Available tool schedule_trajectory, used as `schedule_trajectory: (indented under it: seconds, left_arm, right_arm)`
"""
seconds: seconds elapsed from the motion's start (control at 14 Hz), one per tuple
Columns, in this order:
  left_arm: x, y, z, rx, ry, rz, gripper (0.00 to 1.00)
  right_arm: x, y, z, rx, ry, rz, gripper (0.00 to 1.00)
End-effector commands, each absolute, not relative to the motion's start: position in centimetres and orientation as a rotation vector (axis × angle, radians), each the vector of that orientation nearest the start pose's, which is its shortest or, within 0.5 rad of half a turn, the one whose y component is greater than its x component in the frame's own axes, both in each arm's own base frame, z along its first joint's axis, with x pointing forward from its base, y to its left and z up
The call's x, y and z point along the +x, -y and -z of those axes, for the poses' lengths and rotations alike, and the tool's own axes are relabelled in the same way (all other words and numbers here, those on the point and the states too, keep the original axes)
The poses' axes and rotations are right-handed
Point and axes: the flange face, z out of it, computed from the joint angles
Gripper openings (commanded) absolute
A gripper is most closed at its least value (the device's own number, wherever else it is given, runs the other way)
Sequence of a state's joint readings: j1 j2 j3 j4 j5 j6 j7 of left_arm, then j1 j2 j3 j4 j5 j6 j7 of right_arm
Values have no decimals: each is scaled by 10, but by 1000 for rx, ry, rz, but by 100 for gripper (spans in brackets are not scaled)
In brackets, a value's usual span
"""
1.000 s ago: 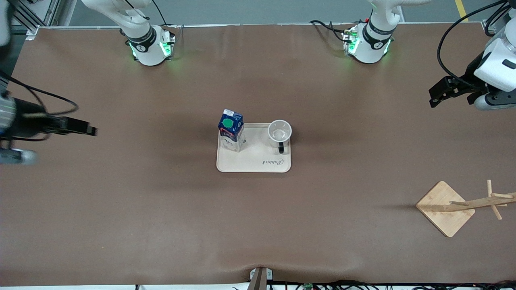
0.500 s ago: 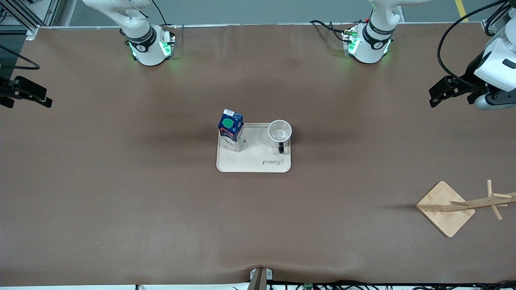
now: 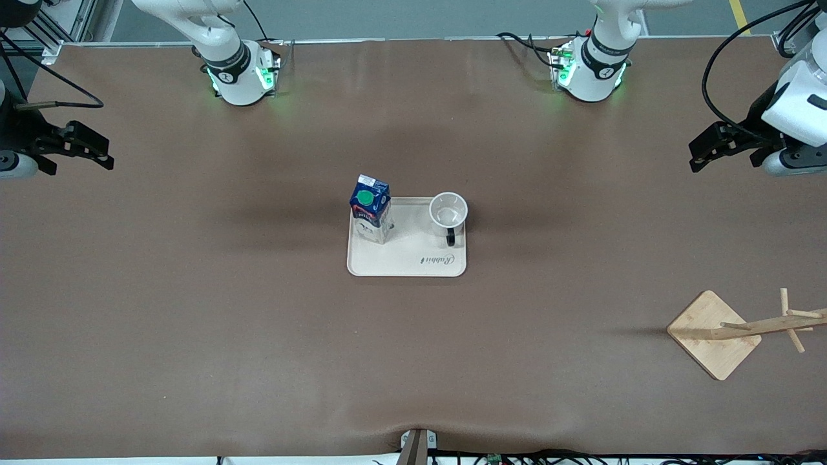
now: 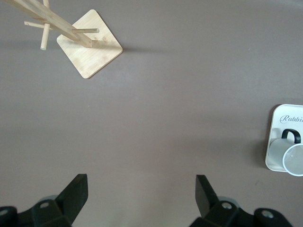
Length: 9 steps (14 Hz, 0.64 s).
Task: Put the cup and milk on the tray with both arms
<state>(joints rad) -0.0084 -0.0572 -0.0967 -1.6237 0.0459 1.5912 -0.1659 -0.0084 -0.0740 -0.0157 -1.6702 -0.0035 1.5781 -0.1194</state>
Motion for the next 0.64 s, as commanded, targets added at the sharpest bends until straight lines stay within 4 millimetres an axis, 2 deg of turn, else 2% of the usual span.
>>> schedule_trajectory:
  seconds: [0.0, 0.14, 0.57]
  left_arm:
    - [536, 52, -639, -3112, 100, 66, 100]
    - [539, 51, -643, -3113, 98, 70, 100]
    - [537, 50, -645, -3110, 92, 39, 100]
  right_arm:
    - [523, 18, -643, -3165, 211, 44, 100]
    - [523, 23, -644, -3164, 342, 40, 100]
    - [522, 27, -640, -3147, 312, 5, 100]
